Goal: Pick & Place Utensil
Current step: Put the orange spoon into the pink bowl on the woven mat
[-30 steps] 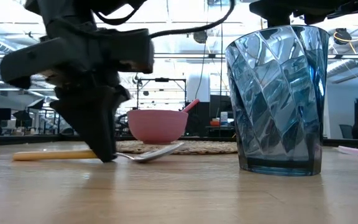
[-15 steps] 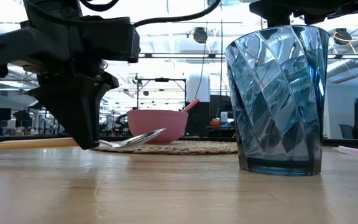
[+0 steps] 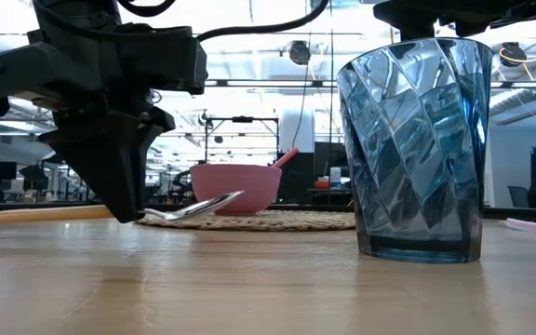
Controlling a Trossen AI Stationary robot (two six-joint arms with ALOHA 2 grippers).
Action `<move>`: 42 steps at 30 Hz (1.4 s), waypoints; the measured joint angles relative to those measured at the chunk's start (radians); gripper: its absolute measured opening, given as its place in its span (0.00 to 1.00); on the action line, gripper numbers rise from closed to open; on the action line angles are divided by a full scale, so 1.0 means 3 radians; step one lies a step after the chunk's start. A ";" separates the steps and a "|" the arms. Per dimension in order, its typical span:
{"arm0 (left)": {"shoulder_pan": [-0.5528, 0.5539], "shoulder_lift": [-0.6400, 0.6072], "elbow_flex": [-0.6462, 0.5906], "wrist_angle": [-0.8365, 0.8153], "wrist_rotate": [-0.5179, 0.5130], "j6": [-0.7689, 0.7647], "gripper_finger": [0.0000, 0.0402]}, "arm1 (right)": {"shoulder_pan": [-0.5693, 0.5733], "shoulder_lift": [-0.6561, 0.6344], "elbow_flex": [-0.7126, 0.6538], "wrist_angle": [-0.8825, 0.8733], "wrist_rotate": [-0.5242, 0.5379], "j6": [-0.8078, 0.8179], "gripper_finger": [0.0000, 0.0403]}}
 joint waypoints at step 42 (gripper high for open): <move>-0.0224 -0.0072 0.0008 0.0080 -0.0085 0.0207 0.08 | 0.0000 0.0000 0.0000 0.0001 0.0001 0.0009 0.44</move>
